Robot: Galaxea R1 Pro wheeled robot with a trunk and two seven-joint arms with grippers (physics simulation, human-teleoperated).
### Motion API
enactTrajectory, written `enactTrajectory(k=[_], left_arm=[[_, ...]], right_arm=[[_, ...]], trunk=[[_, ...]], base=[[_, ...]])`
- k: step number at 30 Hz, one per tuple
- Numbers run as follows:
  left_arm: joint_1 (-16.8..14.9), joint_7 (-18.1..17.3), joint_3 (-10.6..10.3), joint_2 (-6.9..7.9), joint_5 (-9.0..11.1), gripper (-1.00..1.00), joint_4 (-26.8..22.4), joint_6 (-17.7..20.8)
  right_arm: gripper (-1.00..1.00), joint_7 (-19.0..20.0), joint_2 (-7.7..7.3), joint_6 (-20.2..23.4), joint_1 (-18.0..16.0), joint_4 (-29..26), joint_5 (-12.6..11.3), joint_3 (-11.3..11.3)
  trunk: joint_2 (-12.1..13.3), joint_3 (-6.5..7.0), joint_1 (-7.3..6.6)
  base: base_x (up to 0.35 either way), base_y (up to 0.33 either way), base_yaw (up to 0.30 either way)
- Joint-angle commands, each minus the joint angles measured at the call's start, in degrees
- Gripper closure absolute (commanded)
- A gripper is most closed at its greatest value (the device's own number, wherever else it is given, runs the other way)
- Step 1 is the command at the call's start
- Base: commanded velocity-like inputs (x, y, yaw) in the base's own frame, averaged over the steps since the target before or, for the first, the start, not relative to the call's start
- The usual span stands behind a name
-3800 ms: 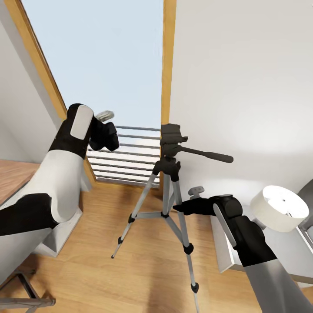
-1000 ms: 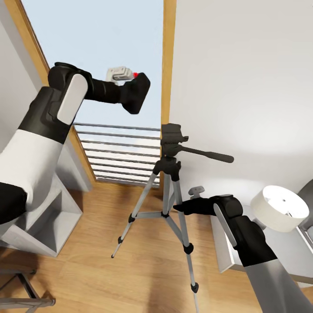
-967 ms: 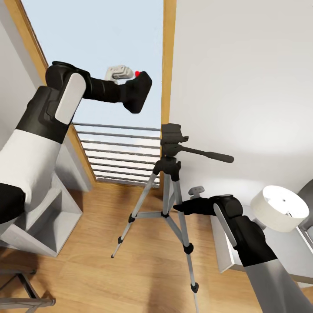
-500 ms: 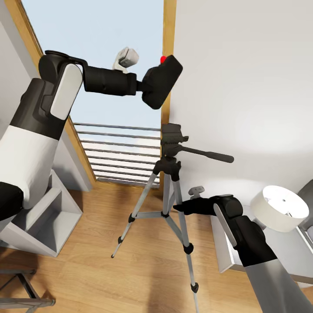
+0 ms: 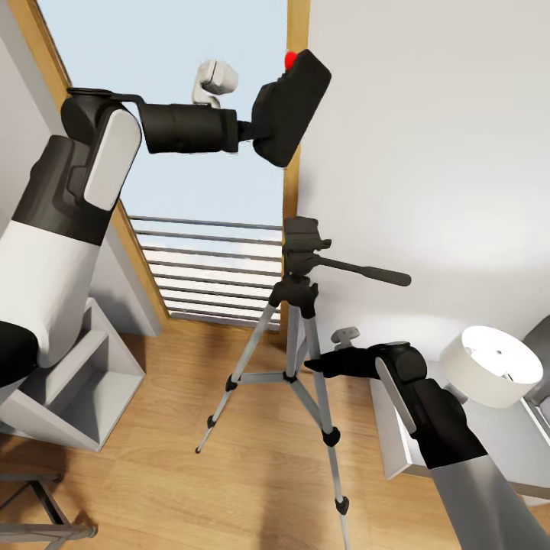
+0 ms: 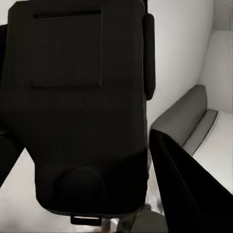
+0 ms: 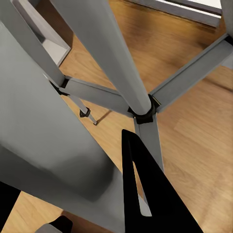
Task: Attach the digital camera to the camera tripod in the bedroom.
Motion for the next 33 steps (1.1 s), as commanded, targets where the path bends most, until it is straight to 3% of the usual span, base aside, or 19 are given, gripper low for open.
enactTrajectory(k=[1, 6, 9, 19, 24, 28, 31, 33], left_arm=[[-0.06, -0.26, -0.09, 0.15, 0.34, 1.0, 0.38, -2.86], [0.04, -0.04, -0.09, 0.08, 1.16, 1.0, 0.63, -11.63], [0.05, 0.18, -0.05, 0.15, 1.44, 1.0, 0.88, -11.13], [0.09, -0.68, -0.1, 0.1, 1.4, 1.0, 1.59, -1.54], [-1.76, -6.06, -0.21, 0.18, 0.46, 1.0, 2.47, 5.04], [-5.82, -10.22, -0.49, 0.31, -3.25, 1.0, 5.23, 7.31], [-8.9, -13.52, -1.86, 0.04, -8.99, 1.0, 7.04, 7.87], [-9.95, -15.22, -3.0, -0.34, -11.75, 1.0, 7.6, 7.97]], right_arm=[[1.0, -0.34, -0.06, 0.31, -0.05, 1.95, 0.08, 0.11], [1.0, -0.4, -0.06, 0.23, -0.04, 1.95, 0.07, 0.1], [1.0, -0.4, -0.06, 0.25, -0.05, 1.95, 0.08, 0.1], [1.0, -0.32, -0.06, 0.3, -0.04, 1.95, 0.09, 0.1], [1.0, -0.32, -0.06, 0.3, -0.05, 1.95, 0.09, 0.14], [1.0, -0.32, -0.06, 0.31, -0.06, 1.95, 0.09, 0.13], [1.0, -0.33, -0.06, 0.31, -0.04, 1.95, 0.09, 0.14], [1.0, -0.33, -0.06, 0.31, -0.04, 1.95, 0.09, 0.14]], trunk=[[-0.06, -0.09, 0.03], [-0.06, -0.09, 0.03], [-0.06, -0.09, 0.03], [-0.06, -0.09, 0.03], [-0.06, -0.09, 0.03], [-0.06, -0.09, 0.03], [-0.06, -0.09, 0.03], [-0.06, -0.09, 0.03]], base=[[0.0, 0.0, 0.0], [0.0, 0.0, 0.0], [0.0, 0.0, 0.0], [0.0, 0.0, 0.0], [0.0, 0.0, 0.0], [0.0, 0.0, 0.0], [0.0, 0.0, 0.0], [0.0, 0.0, 0.0]])
